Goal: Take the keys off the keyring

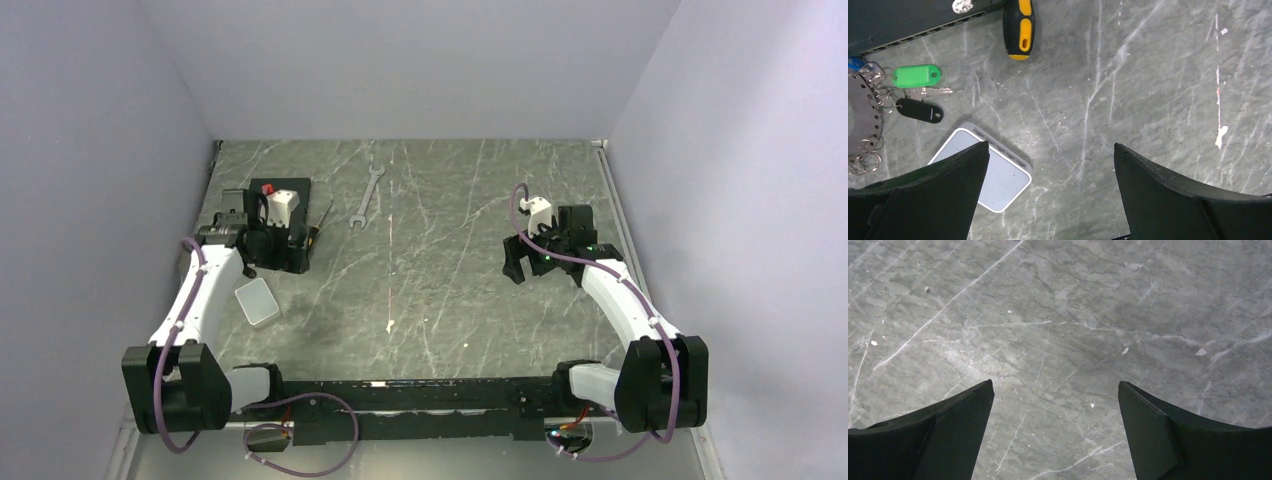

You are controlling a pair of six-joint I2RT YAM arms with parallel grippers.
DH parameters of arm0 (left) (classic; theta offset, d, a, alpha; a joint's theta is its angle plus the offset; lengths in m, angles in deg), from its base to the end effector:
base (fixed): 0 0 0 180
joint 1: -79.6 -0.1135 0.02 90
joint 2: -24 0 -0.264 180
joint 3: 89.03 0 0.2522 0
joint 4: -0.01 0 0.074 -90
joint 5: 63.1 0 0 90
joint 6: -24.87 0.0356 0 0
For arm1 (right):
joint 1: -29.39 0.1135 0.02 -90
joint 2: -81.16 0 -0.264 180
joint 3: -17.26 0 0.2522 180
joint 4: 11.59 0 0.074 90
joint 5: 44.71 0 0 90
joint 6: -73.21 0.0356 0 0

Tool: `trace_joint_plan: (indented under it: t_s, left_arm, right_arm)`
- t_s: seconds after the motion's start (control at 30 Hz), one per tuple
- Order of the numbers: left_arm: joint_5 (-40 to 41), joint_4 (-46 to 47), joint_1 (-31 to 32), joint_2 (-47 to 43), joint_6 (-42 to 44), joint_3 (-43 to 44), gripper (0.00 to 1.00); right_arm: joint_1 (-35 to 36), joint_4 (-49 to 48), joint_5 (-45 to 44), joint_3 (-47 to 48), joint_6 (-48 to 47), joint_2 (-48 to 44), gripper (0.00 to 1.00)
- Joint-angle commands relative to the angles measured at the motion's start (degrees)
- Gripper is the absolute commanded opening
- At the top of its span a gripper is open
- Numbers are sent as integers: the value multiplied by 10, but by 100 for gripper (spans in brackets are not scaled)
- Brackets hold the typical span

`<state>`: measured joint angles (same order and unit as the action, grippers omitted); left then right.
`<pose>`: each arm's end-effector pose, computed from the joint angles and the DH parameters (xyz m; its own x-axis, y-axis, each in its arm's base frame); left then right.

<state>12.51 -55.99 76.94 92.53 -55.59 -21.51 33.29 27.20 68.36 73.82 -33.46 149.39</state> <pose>0.2348 0.0020 0.2637 -0.8113 0.1230 -0.5715 0.2278 0.9668 -0.1153 0.2355 0.0300 0.2253 -0.6477 -0.3087 -0.6965 -0.5191 0.8480 0.1069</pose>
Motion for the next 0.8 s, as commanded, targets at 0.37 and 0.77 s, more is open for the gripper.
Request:
trace_joint_plan:
  t_s: [0.37, 0.77]
  left_arm:
    - [-34, -115, -136, 130, 145, 126, 99]
    - [30, -91, -281, 135, 163, 93, 97]
  right_arm:
    - [1, 4, 13, 21, -16, -2, 100]
    - [2, 10, 27, 26, -17, 5, 100]
